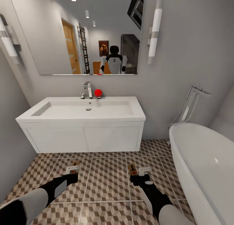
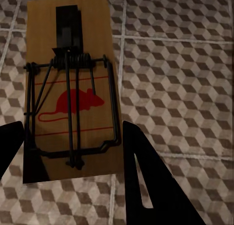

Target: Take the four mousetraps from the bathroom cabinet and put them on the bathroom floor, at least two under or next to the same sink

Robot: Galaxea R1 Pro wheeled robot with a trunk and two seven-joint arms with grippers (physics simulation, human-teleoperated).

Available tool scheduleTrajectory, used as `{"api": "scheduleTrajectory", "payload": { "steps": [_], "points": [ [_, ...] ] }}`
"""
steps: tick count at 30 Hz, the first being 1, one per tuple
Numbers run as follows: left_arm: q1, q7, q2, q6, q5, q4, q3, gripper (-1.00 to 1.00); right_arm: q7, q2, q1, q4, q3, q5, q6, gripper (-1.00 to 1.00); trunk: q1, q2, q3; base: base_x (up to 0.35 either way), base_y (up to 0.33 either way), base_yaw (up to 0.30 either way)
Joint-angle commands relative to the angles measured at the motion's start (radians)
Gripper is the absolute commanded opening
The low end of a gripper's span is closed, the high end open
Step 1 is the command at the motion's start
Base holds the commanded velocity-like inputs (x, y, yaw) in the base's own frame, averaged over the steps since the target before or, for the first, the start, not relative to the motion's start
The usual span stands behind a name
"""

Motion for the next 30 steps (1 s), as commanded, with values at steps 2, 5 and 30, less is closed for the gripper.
{"api": "scheduleTrajectory", "payload": {
  "steps": [2,5,30],
  "points": [
    [-0.001,0.006,0.000,0.054,0.002,-0.002,-0.005,-1.00,-0.004,0.002,0.000,-0.017,-0.005,0.007,0.029,-1.00,0.000,-0.001,-0.001,0.000,0.000,0.000],
    [-0.001,0.005,-0.001,0.177,0.001,-0.004,-0.005,-1.00,-0.005,0.002,0.000,-0.044,-0.005,0.007,0.097,-1.00,0.000,-0.001,-0.001,0.000,0.000,0.000],
    [-0.001,0.091,-0.039,0.227,0.001,0.064,-0.002,-1.00,-0.056,0.002,0.000,-0.126,-0.006,0.003,0.295,-1.00,0.000,-0.001,-0.001,0.000,0.000,0.000]
  ]
}}
